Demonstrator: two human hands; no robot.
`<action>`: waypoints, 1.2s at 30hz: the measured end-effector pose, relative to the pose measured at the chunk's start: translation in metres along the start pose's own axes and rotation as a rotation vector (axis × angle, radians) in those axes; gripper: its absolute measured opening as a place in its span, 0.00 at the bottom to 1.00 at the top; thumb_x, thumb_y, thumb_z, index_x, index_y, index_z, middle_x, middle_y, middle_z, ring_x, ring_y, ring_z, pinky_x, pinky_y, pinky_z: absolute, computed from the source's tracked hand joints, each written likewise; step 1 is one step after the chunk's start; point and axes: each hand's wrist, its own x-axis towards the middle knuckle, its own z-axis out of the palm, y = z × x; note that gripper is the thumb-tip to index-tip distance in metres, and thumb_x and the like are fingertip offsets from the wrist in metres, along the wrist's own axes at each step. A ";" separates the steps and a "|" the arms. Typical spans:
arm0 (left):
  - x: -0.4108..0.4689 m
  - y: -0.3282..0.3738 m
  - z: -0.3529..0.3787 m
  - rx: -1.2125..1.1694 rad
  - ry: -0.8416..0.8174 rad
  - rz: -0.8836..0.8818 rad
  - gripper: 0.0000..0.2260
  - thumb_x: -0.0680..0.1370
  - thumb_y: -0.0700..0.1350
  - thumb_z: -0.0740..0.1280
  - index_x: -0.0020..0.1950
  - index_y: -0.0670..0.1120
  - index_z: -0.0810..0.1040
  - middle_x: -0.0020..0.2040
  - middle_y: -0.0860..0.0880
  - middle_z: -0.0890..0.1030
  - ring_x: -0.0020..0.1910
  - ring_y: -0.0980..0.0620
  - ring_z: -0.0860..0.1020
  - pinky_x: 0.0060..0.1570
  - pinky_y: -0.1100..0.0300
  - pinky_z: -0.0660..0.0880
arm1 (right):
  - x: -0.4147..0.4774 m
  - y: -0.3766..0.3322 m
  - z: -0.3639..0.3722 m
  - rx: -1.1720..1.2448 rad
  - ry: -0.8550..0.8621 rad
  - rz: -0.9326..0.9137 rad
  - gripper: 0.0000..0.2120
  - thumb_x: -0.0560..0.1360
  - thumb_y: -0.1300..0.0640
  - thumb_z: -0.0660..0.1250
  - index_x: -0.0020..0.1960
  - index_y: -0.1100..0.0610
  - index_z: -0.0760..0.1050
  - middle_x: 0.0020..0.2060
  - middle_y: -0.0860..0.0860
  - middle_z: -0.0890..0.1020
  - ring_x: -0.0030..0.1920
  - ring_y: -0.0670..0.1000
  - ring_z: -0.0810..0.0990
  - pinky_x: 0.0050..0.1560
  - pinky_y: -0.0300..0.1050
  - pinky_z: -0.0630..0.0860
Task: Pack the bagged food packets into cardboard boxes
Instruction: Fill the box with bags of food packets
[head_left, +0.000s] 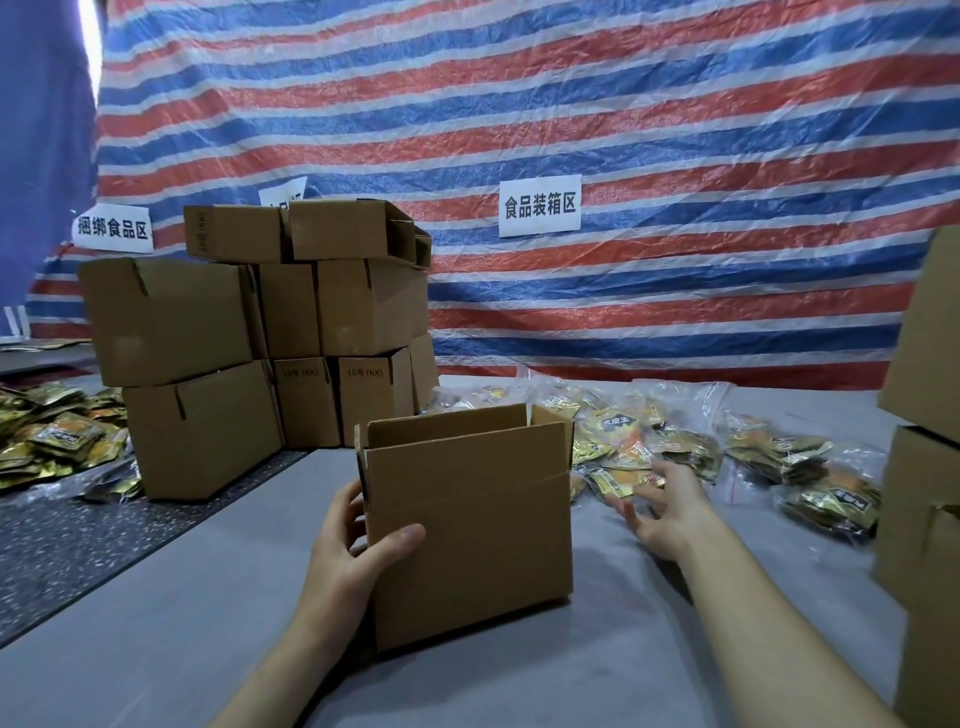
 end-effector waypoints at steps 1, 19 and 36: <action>0.000 0.000 0.000 0.000 0.000 -0.001 0.40 0.57 0.59 0.81 0.68 0.54 0.76 0.61 0.46 0.83 0.58 0.43 0.83 0.55 0.39 0.82 | 0.001 0.000 -0.002 0.020 0.004 0.013 0.18 0.82 0.54 0.61 0.69 0.59 0.70 0.68 0.59 0.71 0.49 0.59 0.81 0.35 0.41 0.77; -0.001 0.003 0.001 0.016 -0.004 0.009 0.41 0.56 0.59 0.80 0.68 0.52 0.76 0.61 0.46 0.83 0.57 0.46 0.83 0.52 0.47 0.82 | -0.002 -0.040 0.011 -0.080 0.467 -0.506 0.13 0.65 0.62 0.72 0.41 0.61 0.67 0.48 0.56 0.81 0.48 0.60 0.83 0.47 0.57 0.83; -0.001 0.003 0.002 0.020 -0.008 -0.015 0.41 0.56 0.59 0.80 0.68 0.54 0.75 0.62 0.46 0.82 0.59 0.44 0.82 0.56 0.40 0.81 | -0.013 -0.030 -0.007 0.495 -0.223 0.276 0.06 0.78 0.62 0.68 0.55 0.59 0.77 0.34 0.54 0.78 0.34 0.43 0.72 0.28 0.32 0.74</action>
